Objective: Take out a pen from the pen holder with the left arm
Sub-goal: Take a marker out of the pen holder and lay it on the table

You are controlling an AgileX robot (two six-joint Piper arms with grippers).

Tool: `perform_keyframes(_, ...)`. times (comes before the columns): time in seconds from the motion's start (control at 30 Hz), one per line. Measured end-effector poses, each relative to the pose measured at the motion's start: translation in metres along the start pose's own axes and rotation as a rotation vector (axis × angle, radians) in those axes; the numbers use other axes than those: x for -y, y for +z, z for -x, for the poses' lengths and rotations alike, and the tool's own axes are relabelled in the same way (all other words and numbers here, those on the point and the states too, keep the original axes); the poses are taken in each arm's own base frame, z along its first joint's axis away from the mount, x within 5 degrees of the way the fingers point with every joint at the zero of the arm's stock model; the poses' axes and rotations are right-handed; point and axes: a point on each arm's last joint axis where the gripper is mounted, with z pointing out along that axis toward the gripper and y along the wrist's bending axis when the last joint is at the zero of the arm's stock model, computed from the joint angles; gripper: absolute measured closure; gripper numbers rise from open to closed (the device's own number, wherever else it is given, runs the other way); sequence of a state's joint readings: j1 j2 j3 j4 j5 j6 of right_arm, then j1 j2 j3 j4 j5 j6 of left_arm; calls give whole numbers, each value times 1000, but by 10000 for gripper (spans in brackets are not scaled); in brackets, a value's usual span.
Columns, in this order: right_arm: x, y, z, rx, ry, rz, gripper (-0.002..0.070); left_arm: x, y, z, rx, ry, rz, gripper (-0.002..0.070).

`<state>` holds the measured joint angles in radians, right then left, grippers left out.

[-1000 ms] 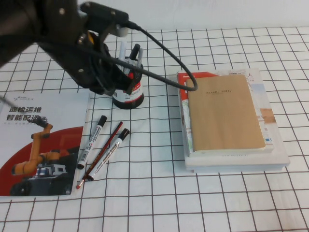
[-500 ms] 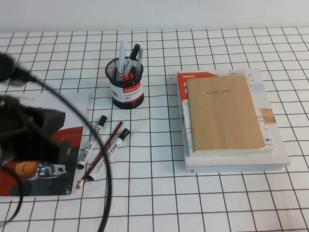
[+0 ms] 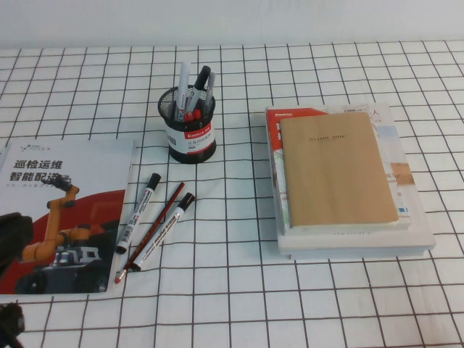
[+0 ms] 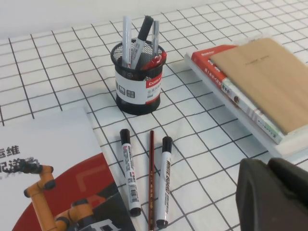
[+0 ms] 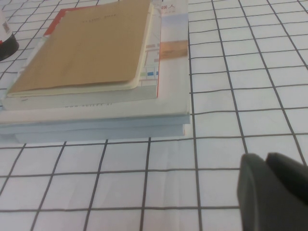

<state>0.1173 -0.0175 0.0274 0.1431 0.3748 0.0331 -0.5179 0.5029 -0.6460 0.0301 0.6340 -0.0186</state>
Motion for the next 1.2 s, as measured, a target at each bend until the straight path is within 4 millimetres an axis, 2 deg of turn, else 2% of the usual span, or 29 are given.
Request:
perform_keyframes(0.2,0,0,0,0,0,0,691,-3,5,-10,80,28,31,675)
perform_keyframes(0.37,0,0,0,0,0,0,691,-12,6,-40,211,-26,141,676)
perform_keyframes(0.63,0,0,0,0,0,0,691,-20,6,-99,397,-75,340,676)
perform_keyframes(0.87,0,0,0,0,0,0,691,-23,14,-133,434,-60,435,676)
perform_keyframes(1.2,0,0,0,0,0,0,691,-23,16,-145,357,-90,453,676)
